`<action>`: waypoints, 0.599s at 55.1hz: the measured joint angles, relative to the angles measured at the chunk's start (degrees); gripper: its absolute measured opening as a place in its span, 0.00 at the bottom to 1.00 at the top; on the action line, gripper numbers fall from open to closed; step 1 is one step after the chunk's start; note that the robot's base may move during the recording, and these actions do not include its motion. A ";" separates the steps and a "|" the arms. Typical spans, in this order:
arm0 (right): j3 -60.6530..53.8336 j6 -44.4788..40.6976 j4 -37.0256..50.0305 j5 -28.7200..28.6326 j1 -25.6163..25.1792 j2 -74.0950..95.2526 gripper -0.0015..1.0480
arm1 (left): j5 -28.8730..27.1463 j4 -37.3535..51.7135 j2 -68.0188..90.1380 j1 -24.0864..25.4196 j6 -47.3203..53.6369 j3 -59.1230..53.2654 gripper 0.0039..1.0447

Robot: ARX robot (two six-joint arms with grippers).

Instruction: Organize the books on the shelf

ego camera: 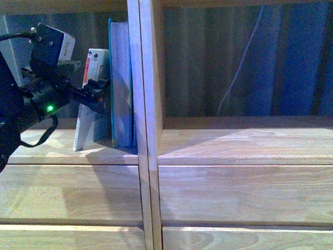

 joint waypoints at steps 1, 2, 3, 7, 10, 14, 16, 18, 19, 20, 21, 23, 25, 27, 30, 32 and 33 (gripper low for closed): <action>0.00 0.00 0.00 0.00 0.00 0.00 0.93 | -0.48 0.00 -0.26 0.04 -0.48 -0.35 0.93; 0.00 0.00 0.00 0.00 0.00 0.00 0.93 | -0.83 0.02 -0.44 0.09 -0.96 -0.66 0.93; 0.00 0.00 0.00 0.00 0.00 0.00 0.93 | -1.27 0.04 -0.66 0.17 -1.46 -1.01 0.93; 0.00 0.00 0.00 0.00 0.00 0.00 0.93 | -2.78 0.17 -1.49 0.48 -3.06 -2.23 0.93; 0.00 0.00 0.00 0.00 0.00 0.00 0.93 | -3.80 0.33 -2.43 0.81 -4.79 -3.45 0.93; 0.00 0.00 0.00 0.00 0.00 0.00 0.93 | -4.50 0.31 -4.00 1.01 -6.84 -5.18 0.93; 0.00 0.00 0.00 0.00 0.00 0.00 0.93 | -4.72 0.26 -4.79 1.05 -7.67 -6.01 0.93; 0.00 0.00 0.00 0.00 0.00 0.00 0.93 | -4.83 -0.17 -5.68 1.03 -8.39 -6.84 0.93; 0.00 0.00 0.00 0.00 0.00 0.00 0.93 | -4.85 -0.57 -6.29 1.03 -9.03 -7.41 0.93; 0.00 0.00 0.00 0.00 0.00 0.00 0.93 | -4.85 -0.76 -6.60 1.01 -9.38 -7.67 0.93; 0.00 0.00 0.00 0.00 0.00 0.00 0.93 | -4.87 -1.05 -7.15 0.98 -9.97 -8.17 0.93; 0.00 0.00 0.00 0.00 0.00 0.00 0.93 | -5.46 -1.79 -8.07 0.92 -11.32 -8.90 0.93; 0.00 -0.02 0.00 0.00 0.00 0.00 0.93 | -6.23 -2.73 -9.05 0.83 -13.05 -9.68 0.93; 0.00 0.00 0.00 0.00 0.00 0.00 0.93 | -6.21 -3.43 -9.99 0.76 -15.02 -10.54 0.93; 0.00 0.00 0.00 0.00 0.00 0.00 0.93 | -6.08 -5.18 -11.67 0.59 -18.80 -12.09 0.93; 0.00 0.00 0.00 0.00 0.00 0.00 0.93 | -6.34 -6.29 -12.57 0.55 -21.09 -12.79 0.93; 0.00 -0.02 0.00 0.00 0.00 0.00 0.93 | -6.58 -7.08 -13.07 0.50 -22.29 -13.20 0.93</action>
